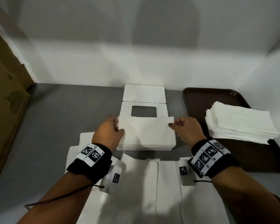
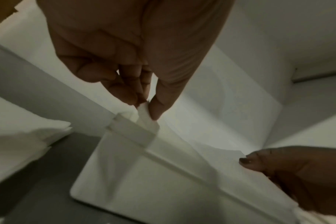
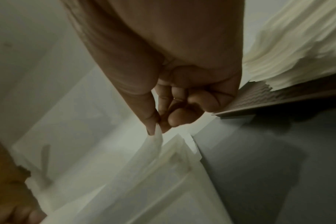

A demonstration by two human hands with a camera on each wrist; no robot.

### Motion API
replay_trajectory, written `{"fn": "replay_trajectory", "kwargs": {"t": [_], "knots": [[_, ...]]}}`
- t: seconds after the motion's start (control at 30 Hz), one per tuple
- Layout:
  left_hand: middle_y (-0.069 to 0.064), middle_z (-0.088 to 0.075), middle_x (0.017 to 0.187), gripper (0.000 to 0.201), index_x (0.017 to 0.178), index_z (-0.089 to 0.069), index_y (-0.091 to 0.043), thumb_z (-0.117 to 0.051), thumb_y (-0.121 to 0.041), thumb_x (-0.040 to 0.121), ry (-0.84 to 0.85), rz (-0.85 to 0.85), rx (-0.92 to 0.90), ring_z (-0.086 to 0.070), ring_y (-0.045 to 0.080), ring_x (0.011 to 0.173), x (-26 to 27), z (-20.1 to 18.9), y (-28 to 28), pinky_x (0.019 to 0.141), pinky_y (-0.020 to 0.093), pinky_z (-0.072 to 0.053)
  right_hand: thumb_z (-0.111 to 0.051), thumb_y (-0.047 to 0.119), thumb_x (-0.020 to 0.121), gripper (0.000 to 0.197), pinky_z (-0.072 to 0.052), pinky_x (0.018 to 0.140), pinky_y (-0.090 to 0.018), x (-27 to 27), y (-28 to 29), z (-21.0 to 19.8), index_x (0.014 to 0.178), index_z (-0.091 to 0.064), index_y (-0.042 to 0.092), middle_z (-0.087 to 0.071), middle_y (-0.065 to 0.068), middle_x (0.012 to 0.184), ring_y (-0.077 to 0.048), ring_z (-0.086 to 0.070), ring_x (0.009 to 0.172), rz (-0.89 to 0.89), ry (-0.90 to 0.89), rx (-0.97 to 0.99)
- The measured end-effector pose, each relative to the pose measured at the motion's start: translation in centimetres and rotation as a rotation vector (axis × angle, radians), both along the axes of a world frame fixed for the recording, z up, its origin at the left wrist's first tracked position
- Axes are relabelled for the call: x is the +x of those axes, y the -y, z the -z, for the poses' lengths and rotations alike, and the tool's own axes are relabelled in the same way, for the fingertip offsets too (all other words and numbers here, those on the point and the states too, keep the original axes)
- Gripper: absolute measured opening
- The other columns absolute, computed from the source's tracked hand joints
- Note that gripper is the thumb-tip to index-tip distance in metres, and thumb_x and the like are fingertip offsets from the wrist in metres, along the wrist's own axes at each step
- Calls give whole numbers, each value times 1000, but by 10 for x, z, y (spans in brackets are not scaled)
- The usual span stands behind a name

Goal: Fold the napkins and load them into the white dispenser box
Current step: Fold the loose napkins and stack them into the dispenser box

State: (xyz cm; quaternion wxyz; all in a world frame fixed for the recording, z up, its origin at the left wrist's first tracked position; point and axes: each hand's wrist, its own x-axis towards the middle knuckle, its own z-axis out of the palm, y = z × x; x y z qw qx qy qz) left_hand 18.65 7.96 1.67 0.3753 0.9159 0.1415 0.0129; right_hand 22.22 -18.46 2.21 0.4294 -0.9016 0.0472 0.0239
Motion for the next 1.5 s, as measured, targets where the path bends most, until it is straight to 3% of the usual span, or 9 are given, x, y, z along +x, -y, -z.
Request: {"fn": "replay_trajectory", "kwargs": {"t": [0.13, 0.33, 0.57, 0.73, 0.87, 1.0, 1.2, 1.4, 1.5], "knots": [[-7, -60, 73, 44, 111, -38, -22, -65, -19, 77, -43, 0, 113, -63, 28, 77, -1, 2, 5, 74, 38, -53, -74, 29, 81, 23, -40, 69, -24, 17, -2, 10, 65, -60, 19, -58, 9, 65, -8, -54, 65, -75, 5, -200], [-3, -63, 74, 53, 117, -32, -26, -66, -21, 77, -45, 3, 248, -64, 31, 79, 1, 4, 10, 74, 41, -55, -71, 36, 81, 16, -47, 76, -27, 23, -8, 16, 77, -63, 22, -62, 6, 82, -16, -59, 80, -107, 30, -368], [8, -60, 113, 65, 127, -34, -21, -73, -22, 75, -63, 38, 331, -59, 34, 102, 1, 5, 13, 82, 42, -51, -73, 31, 79, 21, -42, 73, -28, 16, -13, 16, 86, -56, 22, -54, 6, 90, -17, -55, 85, -91, 58, -406], [3, -59, 95, 51, 121, -40, -20, -68, -31, 80, 15, -14, 216, -60, 28, 92, -9, -1, 0, 74, 33, -46, -75, 33, 78, 32, -42, 75, -30, 5, -19, 6, 98, -52, 21, -51, 4, 96, -17, -53, 88, -71, 113, -345], [-3, -53, 80, 30, 105, -48, -20, -66, -31, 83, 74, -50, 133, -53, 20, 73, -29, -4, -24, 66, 28, -38, -73, 35, 80, 25, -35, 68, -24, -17, -39, -8, 91, -54, 22, -51, 6, 83, -9, -48, 75, -160, 153, -197], [-3, -54, 76, 17, 87, -53, -23, -67, -30, 82, 80, -82, 113, -50, 13, 65, -59, 8, -58, 61, 26, -34, -74, 28, 80, 16, -42, 60, -23, -48, -81, -15, 80, -63, 16, -60, 7, 73, -5, -52, 63, -301, 56, -10], [4, -60, 86, 19, 82, -53, -17, -68, -29, 81, -82, -106, 93, -54, 20, 72, -103, 35, -93, 68, 25, -38, -72, 25, 83, 19, -46, 59, -23, -88, -141, 9, 74, -64, 11, -63, -1, 65, -13, -60, 62, -479, -277, 62], [7, -57, 103, 40, 94, -52, -13, -58, -50, 82, -202, 48, 515, -54, 24, 103, -126, 54, -110, 89, 33, -44, -72, 32, 81, 31, -49, 73, -34, -111, -179, 33, 83, -64, 2, -59, -5, 77, -25, -61, 79, -400, -338, -76], [5, -56, 103, 43, 91, -50, -17, -62, -56, 75, -213, 61, 415, -54, 23, 103, -126, 64, -115, 87, 32, -44, -70, 30, 80, 39, -38, 62, -30, -119, -191, 31, 58, -49, 7, -43, -4, 61, -21, -46, 59, -398, -316, -161]]}}
